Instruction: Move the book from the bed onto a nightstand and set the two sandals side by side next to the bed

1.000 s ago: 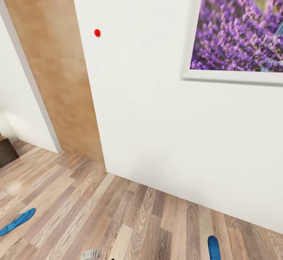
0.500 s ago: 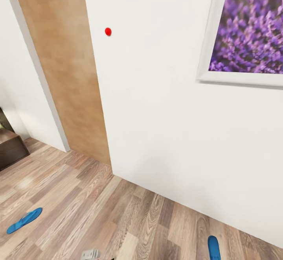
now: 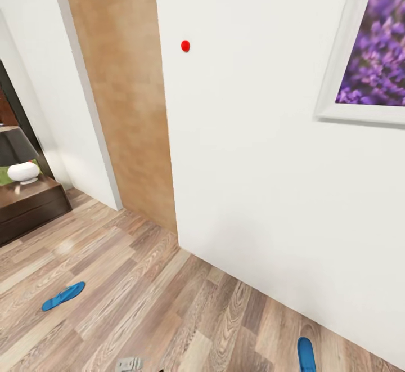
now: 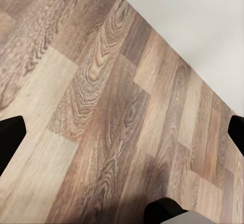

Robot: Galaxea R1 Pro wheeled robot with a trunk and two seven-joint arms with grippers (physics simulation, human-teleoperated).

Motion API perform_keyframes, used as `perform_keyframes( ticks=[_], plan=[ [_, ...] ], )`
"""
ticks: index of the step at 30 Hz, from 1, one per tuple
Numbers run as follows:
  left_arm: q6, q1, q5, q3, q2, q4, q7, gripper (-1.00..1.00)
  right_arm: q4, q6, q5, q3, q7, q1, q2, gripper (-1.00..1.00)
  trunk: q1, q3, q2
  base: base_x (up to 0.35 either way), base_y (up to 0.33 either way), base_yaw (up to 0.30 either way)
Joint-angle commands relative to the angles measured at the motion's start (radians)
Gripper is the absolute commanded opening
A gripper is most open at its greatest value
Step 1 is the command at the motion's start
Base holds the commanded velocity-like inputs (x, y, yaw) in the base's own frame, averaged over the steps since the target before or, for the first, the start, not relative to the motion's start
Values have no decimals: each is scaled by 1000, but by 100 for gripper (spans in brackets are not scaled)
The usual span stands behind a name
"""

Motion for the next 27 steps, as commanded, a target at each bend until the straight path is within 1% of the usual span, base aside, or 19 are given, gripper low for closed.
perform_keyframes(
  ticks=[1, 20, 24, 27],
  plan=[
    [10, -1, 9, 2, 0, 0, -4, 100, -1, 4, -11, 6, 1, 0, 0, -100, 0, -1, 0, 148, 0, 46],
    [10, -1, 9, 2, 0, 0, -4, 100, -1, 4, -11, 7, 2, 0, 0, -100, 0, -1, 0, 266, 0, 8],
    [10, -1, 9, 2, 0, 0, -4, 100, -1, 4, -11, 7, 2, 0, -1, -100, 0, -1, 0, 220, 0, 165],
    [10, -1, 9, 2, 0, 0, -5, 100, -1, 4, -11, 7, 1, 0, 0, -100, 0, -1, 0, 78, 0, 260]
  ],
)
